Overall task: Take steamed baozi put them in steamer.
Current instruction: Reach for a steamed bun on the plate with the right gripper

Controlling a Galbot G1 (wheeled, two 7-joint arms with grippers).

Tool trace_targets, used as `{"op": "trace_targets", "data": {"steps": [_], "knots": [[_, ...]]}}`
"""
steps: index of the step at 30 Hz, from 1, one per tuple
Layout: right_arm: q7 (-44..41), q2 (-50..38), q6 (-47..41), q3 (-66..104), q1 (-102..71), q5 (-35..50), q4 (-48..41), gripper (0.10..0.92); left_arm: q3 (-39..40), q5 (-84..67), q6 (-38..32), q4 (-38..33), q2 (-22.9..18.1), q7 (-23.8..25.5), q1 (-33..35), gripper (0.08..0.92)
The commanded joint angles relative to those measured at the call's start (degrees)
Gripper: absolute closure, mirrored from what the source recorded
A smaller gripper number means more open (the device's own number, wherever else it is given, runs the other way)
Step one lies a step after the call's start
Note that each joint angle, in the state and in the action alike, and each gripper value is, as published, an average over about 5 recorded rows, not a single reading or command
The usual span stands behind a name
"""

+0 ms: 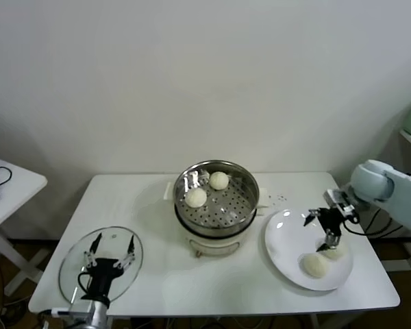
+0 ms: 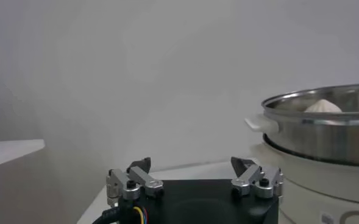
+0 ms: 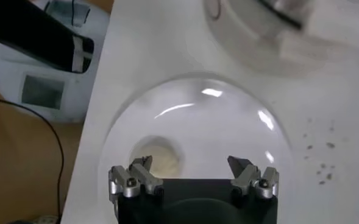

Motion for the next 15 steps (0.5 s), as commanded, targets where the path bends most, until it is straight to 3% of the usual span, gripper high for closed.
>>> {"op": "trace_targets", "data": {"steps": [1, 15], "knots": [[0.2, -3.5, 1.1, 7.0, -11.0, -6.4, 0.8, 0.203, 0.2, 0.4, 0.0, -0.3, -0.6, 0.1, 0.7, 0.177], [1.2, -0.3, 0.9, 4.2, -10.8, -7.5, -0.5, 0.203, -0.5, -1.2, 0.2, -0.2, -0.9, -0.1, 0.7, 0.177]]}}
